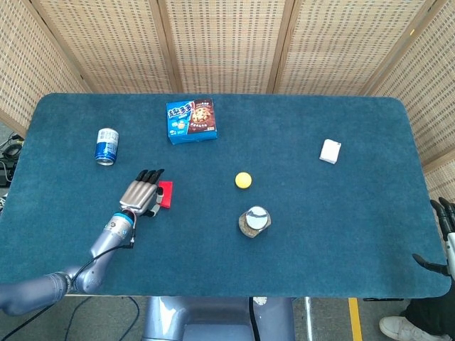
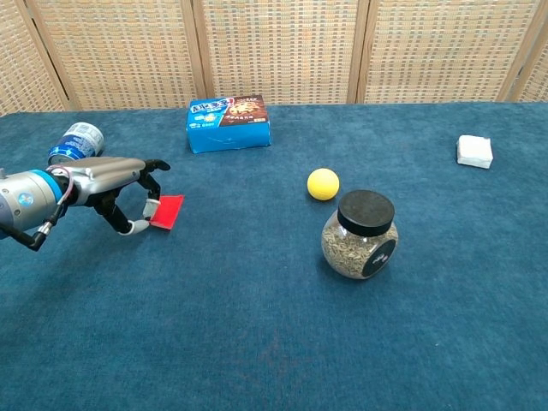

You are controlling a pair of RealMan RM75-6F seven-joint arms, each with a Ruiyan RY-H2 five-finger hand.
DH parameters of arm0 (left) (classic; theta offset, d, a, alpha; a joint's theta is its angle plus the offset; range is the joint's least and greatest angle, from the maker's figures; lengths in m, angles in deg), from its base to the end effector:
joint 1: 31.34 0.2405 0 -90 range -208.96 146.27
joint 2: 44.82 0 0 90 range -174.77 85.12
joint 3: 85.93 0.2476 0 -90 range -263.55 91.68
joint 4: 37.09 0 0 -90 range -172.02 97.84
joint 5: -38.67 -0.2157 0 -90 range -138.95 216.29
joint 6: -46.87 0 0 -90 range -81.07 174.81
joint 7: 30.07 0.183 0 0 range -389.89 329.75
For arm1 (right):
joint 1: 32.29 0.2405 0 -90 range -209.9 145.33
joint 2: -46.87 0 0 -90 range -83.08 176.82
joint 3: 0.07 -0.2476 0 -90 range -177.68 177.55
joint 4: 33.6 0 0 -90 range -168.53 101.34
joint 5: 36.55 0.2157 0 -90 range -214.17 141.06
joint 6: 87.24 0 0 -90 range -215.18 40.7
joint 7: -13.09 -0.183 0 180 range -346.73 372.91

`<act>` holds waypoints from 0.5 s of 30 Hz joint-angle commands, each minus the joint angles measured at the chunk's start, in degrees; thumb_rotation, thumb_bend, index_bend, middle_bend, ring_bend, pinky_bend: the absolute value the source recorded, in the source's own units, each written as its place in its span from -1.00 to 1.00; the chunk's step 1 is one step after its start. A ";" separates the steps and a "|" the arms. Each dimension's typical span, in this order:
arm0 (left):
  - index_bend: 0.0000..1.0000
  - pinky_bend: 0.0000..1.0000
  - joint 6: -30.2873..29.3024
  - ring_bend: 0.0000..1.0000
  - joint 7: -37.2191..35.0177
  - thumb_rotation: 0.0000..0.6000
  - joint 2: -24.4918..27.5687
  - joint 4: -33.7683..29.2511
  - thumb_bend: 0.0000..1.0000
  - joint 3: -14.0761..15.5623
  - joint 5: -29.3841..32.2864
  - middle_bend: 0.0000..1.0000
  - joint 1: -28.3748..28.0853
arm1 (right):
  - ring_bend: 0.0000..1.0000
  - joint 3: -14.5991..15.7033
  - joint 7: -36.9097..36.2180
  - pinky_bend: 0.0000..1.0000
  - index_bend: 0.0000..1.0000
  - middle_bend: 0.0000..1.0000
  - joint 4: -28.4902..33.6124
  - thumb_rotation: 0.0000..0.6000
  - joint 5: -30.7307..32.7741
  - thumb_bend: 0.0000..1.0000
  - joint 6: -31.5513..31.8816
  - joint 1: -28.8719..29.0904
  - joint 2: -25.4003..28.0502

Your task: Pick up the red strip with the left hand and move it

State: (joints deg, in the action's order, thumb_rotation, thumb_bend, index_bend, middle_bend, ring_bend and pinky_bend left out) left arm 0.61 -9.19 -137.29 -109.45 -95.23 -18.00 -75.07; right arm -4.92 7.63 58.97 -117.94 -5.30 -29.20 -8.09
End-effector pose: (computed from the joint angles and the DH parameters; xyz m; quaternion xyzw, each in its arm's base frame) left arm -0.1855 0.3963 -0.0596 -0.7506 -0.4074 -0.2790 0.4390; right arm -0.3348 -0.2174 0.2067 0.5715 -0.3984 0.3500 0.6263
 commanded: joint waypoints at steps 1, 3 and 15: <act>0.28 -1.00 0.39 -1.00 -0.11 1.00 -0.34 0.87 0.17 -0.92 0.72 -1.00 -0.87 | -1.00 0.06 0.20 -1.00 -1.00 -1.00 -0.02 1.00 -0.02 -1.00 -0.12 0.06 -0.09; 0.28 -1.00 0.68 -1.00 0.31 1.00 -0.94 2.27 0.17 -2.00 1.55 -1.00 -2.03 | -1.00 0.08 0.38 -1.00 -1.00 -1.00 -0.03 1.00 0.03 -1.00 -0.29 0.14 -0.19; 0.29 -1.00 1.41 -1.00 3.58 1.00 -4.03 10.73 0.18 -8.72 7.74 -1.00 -9.87 | -1.00 -0.12 0.92 -1.00 -1.00 -1.00 -0.58 1.00 1.18 -1.00 -1.35 0.55 -0.62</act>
State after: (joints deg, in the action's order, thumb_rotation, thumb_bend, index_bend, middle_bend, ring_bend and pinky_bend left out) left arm 2.38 -5.92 -140.97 -99.40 -103.19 -10.65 -84.20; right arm -5.04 8.54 58.40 -116.76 -6.64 -28.66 -8.70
